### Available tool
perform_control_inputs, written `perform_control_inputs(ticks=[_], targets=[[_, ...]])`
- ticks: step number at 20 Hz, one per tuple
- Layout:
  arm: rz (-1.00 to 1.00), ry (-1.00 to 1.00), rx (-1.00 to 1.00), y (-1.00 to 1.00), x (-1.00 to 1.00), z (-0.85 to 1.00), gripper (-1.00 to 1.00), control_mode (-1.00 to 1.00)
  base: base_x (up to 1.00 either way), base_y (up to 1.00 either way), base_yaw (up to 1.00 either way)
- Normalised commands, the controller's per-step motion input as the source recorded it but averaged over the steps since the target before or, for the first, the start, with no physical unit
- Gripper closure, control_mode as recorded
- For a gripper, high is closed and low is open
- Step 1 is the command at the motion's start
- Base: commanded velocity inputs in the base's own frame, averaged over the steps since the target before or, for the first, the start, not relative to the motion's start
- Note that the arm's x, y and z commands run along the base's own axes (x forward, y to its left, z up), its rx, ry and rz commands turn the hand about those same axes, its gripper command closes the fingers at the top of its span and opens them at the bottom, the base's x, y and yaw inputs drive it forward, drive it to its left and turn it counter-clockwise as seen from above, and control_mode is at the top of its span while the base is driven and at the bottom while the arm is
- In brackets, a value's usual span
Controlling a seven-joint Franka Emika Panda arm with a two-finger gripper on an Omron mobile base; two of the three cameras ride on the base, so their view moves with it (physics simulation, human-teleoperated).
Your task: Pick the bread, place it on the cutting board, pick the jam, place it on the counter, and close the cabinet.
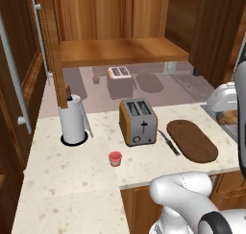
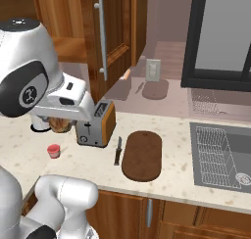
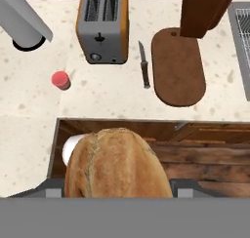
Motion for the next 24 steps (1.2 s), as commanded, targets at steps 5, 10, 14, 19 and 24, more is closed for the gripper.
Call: perform_control_inputs(ticks=[5, 10, 14, 19, 24], targets=[[0.00, 0.04, 0.00, -0.33, 0.00, -0.29, 1.00, -1.00, 0.00, 0.00, 0.00], [0.00, 0.00, -0.02, -0.28, 0.00, -0.42, 1.00, -1.00, 0.00, 0.00, 0.00], [0.00, 0.00, -0.06, -0.30, 0.01, -0.45, 1.00, -1.00, 0.00, 0.00, 0.00], [0.00, 0.00, -0.05, -0.26, 0.05, -0.33, 1.00, -1.00, 0.00, 0.00, 0.00], [0.00, 0.00, -0.02, -0.20, 0.17, -0.23, 1.00, -1.00, 0.00, 0.00, 0.00]])
